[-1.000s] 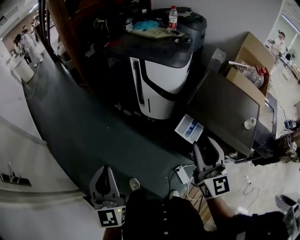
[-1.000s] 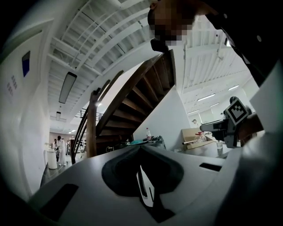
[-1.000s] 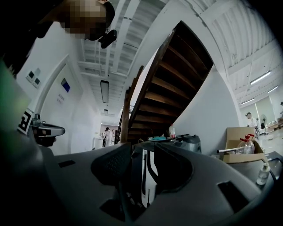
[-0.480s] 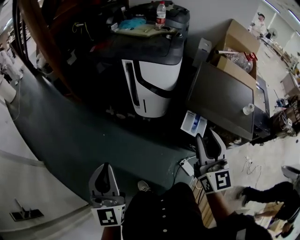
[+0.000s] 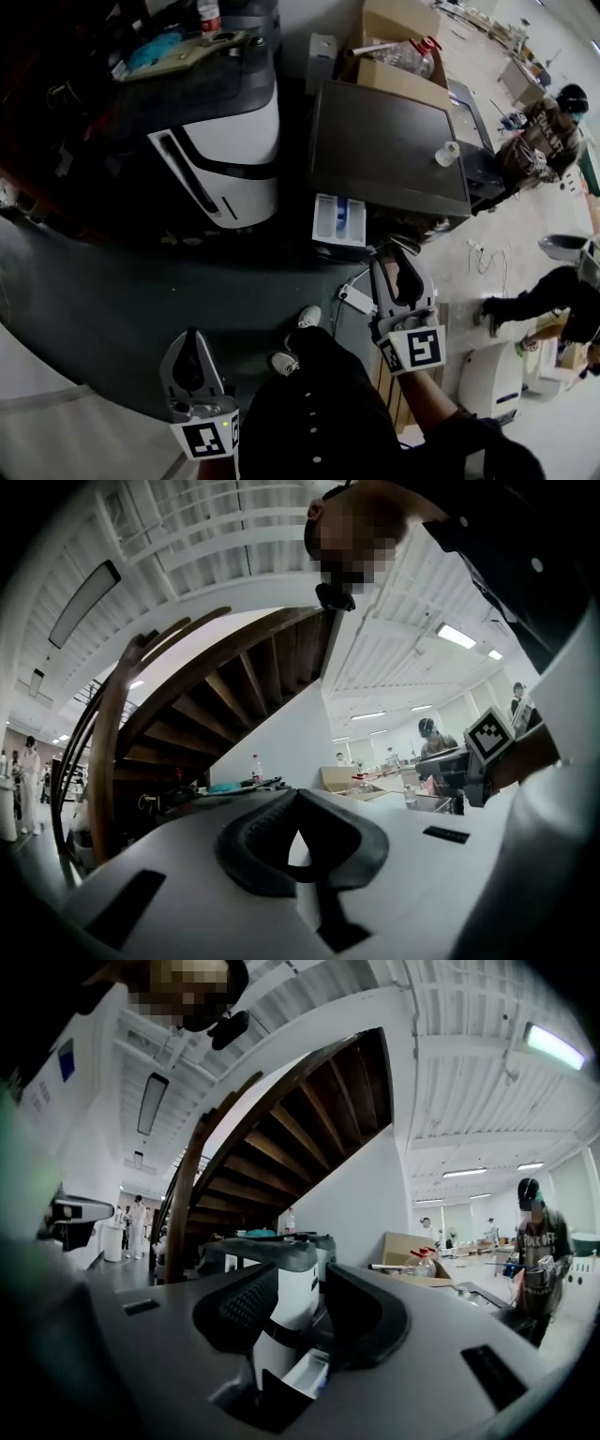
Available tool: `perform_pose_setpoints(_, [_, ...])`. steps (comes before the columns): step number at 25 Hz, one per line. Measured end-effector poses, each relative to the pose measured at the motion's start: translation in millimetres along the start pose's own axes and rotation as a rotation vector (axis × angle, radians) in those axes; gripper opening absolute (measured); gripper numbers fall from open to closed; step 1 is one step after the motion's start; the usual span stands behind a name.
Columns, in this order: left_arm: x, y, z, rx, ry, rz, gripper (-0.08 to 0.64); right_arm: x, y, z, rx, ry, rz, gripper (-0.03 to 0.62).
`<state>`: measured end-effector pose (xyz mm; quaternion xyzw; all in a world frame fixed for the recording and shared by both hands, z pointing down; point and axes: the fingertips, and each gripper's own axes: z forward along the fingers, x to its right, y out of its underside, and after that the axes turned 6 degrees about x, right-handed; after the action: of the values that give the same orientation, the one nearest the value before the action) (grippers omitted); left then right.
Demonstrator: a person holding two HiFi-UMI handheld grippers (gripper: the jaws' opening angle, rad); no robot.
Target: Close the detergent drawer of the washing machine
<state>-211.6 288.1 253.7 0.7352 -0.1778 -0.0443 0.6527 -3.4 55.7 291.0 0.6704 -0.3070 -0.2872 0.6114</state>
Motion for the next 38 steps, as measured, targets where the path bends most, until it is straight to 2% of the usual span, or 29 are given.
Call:
perform_pose_setpoints(3, [16, 7, 25, -0.002, 0.055, -0.002, 0.014, 18, 28, 2, -0.048, 0.046, -0.021, 0.156])
perform_pose_setpoints(8, [36, 17, 61, -0.029, 0.147, -0.009, 0.013, 35, 81, 11, -0.132, 0.138, 0.011, 0.156])
perform_pose_setpoints(10, [44, 26, 72, -0.054, 0.182, -0.005, 0.014, 36, 103, 17, -0.141, 0.146, 0.014, 0.158])
perform_pose_setpoints(13, [54, 37, 88, -0.080, 0.224, -0.006, 0.014, 33, 142, 23, -0.209, 0.147, 0.028, 0.169])
perform_pose_setpoints(16, [67, 48, 104, -0.097, 0.269, -0.005, 0.014, 36, 184, 23, -0.294, 0.197, 0.046, 0.167])
perform_pose_setpoints(22, [89, 67, 125, -0.127, 0.331, 0.000, 0.014, 34, 257, 19, -0.390, 0.280, 0.088, 0.167])
perform_pose_setpoints(30, [92, 95, 136, -0.202, 0.351, 0.000, 0.014, 28, 308, 19, -0.430, 0.317, 0.072, 0.169])
perform_pose_setpoints(35, [91, 109, 141, -0.232, 0.353, 0.001, 0.014, 34, 318, 20, -0.461, 0.384, 0.174, 0.169])
perform_pose_setpoints(38, [96, 115, 142, -0.262, 0.367, -0.015, 0.013, 37, 322, 22, -0.474, 0.400, 0.180, 0.169])
